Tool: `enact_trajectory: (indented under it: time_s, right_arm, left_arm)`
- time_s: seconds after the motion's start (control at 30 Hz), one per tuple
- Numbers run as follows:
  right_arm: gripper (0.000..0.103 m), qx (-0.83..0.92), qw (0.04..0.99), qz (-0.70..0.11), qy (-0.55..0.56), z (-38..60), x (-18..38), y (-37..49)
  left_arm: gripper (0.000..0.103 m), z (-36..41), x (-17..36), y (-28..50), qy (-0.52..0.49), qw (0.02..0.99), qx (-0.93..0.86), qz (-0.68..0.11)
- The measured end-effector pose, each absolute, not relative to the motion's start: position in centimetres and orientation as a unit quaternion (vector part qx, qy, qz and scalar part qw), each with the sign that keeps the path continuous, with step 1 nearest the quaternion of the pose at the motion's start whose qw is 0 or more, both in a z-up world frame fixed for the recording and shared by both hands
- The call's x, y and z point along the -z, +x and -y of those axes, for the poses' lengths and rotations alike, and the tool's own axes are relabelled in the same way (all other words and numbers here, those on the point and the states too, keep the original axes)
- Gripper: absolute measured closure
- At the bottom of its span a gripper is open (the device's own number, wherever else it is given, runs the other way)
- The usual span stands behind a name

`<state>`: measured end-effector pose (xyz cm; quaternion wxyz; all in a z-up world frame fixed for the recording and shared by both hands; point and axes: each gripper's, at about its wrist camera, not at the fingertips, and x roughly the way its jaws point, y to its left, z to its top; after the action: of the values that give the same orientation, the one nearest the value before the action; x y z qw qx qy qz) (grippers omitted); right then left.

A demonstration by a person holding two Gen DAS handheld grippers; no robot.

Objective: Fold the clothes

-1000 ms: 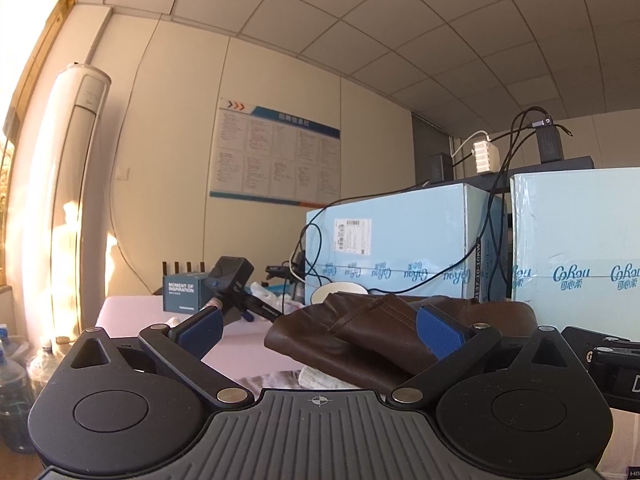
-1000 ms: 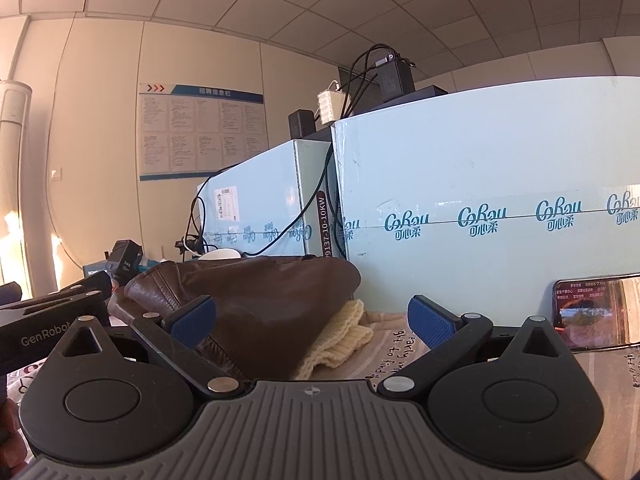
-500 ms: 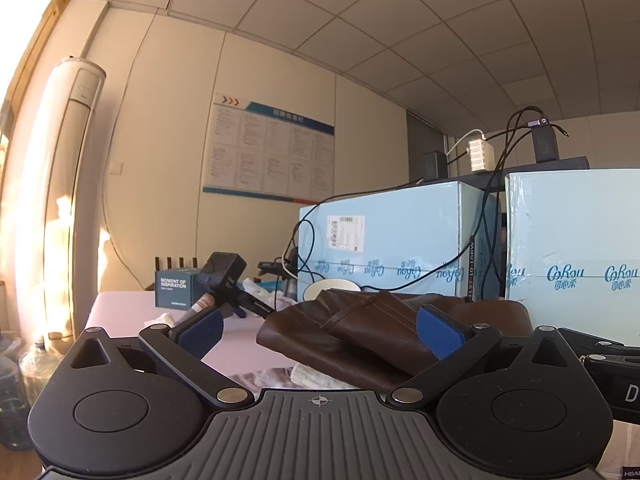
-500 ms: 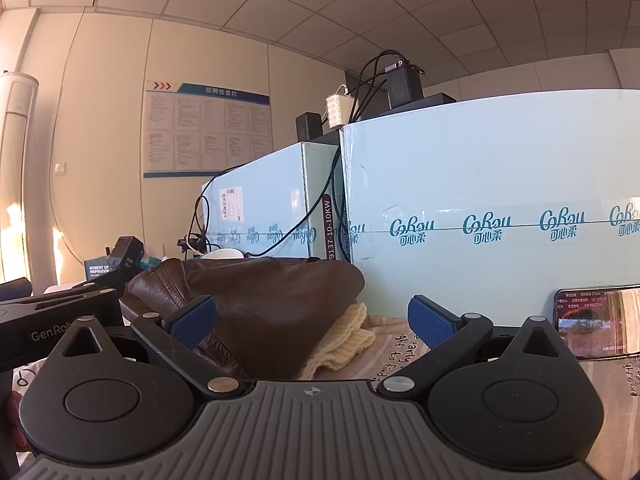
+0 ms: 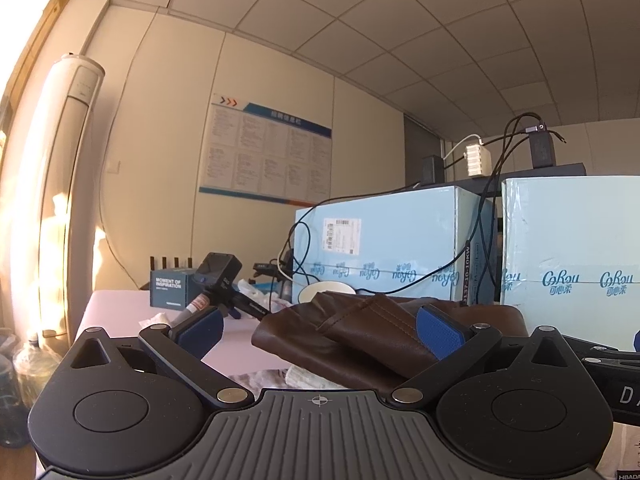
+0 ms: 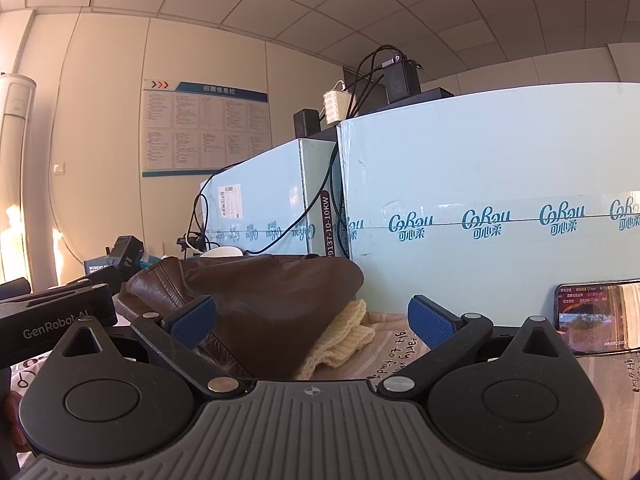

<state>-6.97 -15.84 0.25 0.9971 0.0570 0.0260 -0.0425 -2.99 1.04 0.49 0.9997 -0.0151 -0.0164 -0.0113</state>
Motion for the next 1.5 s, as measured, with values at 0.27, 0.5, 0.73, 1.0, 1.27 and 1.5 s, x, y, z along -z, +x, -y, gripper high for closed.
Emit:
enact_trajectory:
  time_s: [0.27,0.5,0.73,1.0,1.27,1.5]
  right_arm:
    - [0.000,0.043,0.997,-0.029,0.063,16.08,-0.22,-6.90]
    - [0.000,0.043,0.996,-0.030,0.066,16.16,-0.21,-6.94]
    - [0.000,0.043,0.996,-0.030,0.067,16.22,-0.24,-6.95]
    - [0.000,0.043,0.996,-0.032,0.067,16.23,-0.22,-6.94]
    - [0.000,0.044,0.996,-0.033,0.068,16.26,-0.21,-6.87]
    - [0.000,0.044,0.996,-0.034,0.071,16.40,-0.18,-6.78]
  left_arm:
    - [0.000,-0.95,-0.48,-2.90,-0.014,1.000,0.014,0.013]
    - [0.000,-0.87,-0.45,-2.84,-0.013,1.000,0.018,0.011]
    - [0.000,-0.89,-0.43,-2.79,-0.013,1.000,0.022,0.010]
    - [0.000,-0.92,-0.40,-2.84,-0.013,1.000,0.023,0.010]
    - [0.000,-0.91,-0.42,-2.91,-0.015,1.000,0.025,0.012]
    - [0.000,-1.00,-0.50,-2.94,-0.017,0.999,0.027,0.014]
